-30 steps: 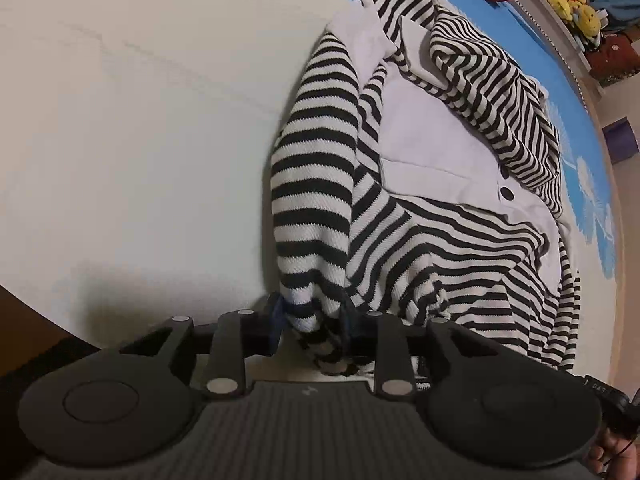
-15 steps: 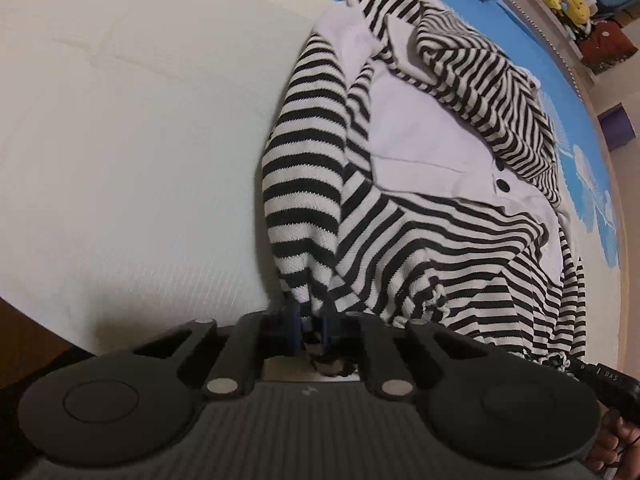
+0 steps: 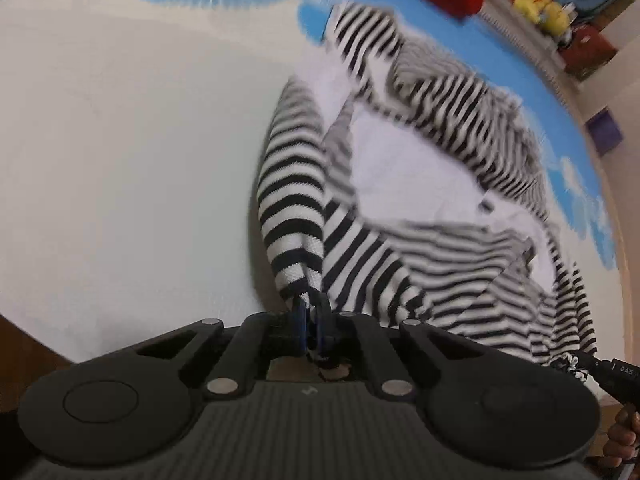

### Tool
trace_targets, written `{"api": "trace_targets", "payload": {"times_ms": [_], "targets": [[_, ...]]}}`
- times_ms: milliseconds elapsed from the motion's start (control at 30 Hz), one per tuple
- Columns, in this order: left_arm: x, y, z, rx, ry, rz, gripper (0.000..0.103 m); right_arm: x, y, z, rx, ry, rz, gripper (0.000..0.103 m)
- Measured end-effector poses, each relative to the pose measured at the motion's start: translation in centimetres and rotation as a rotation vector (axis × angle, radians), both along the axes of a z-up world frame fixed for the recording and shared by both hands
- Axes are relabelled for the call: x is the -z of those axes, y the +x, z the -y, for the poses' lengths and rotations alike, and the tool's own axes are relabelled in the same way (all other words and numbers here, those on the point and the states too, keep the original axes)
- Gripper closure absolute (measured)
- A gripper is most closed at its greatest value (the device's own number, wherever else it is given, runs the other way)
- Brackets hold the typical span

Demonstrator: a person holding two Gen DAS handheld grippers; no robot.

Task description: Fold small clothes

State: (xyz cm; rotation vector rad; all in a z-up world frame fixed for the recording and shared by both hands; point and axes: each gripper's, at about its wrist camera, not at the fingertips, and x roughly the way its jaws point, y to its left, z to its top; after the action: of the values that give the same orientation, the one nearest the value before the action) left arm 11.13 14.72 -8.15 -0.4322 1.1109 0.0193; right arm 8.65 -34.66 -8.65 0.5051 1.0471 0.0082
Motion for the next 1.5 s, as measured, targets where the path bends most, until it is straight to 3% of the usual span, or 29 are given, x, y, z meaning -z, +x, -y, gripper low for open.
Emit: {"api": "trace_targets", "payload": {"times_ms": [167,367,500,600,733,1000,1167,1300,1333,1400,1500], "targets": [[-4.7,-1.9,0.1,0.035,-0.041,0.180,0.099,-3.3,-2.0,1.4,0.085,0.138,0.133,0.100],[-9.3,-4.7,-1.8,0.029,-0.130,0.298,0.100,-8.8,-5.6,3.4,0.095,0.252,0.334,0.100],[-12.7,-7.4,-3.2,0.028,-0.251,0.341,0.100,-12.7,-8.9,4.3,0.065,0.282,0.435,0.101],[-15.5,-9.8,-4.2,0.031,-0.300,0.370,0.099,-14.8,-12.4,5.6,0.080,0.336,0.508,0.101],[-15.8,-9.7,-4.1,0.029,-0.329,0.360,0.099,-15.3,-14.2,6.5,0.130,0.378,0.533,0.101],[-11.5,-1.0,-3.2,0.015,-0.260,0.237,0.099,-11.1,-5.7,5.7,0.184,0.350,0.400,0.101],[-9.2,10.1,-2.8,-0.008,-0.272,0.197,0.099,-9.5,4.7,4.9,0.174,0.312,0.323,0.101],[-4.6,20.3,-3.1,-0.142,-0.318,0.115,0.098,-6.5,15.2,4.6,0.223,0.308,0.300,0.100],[-3.3,22.1,-3.3,-0.169,-0.342,0.100,0.095,-5.3,17.9,4.3,0.237,0.283,0.289,0.098],[-1.3,23.7,-3.7,-0.224,-0.387,0.070,0.076,-3.0,21.0,3.8,0.304,0.231,0.229,0.087],[-1.8,23.7,-3.7,-0.227,-0.336,0.102,0.061,-1.3,21.7,2.8,0.314,0.219,0.228,0.086]]}}
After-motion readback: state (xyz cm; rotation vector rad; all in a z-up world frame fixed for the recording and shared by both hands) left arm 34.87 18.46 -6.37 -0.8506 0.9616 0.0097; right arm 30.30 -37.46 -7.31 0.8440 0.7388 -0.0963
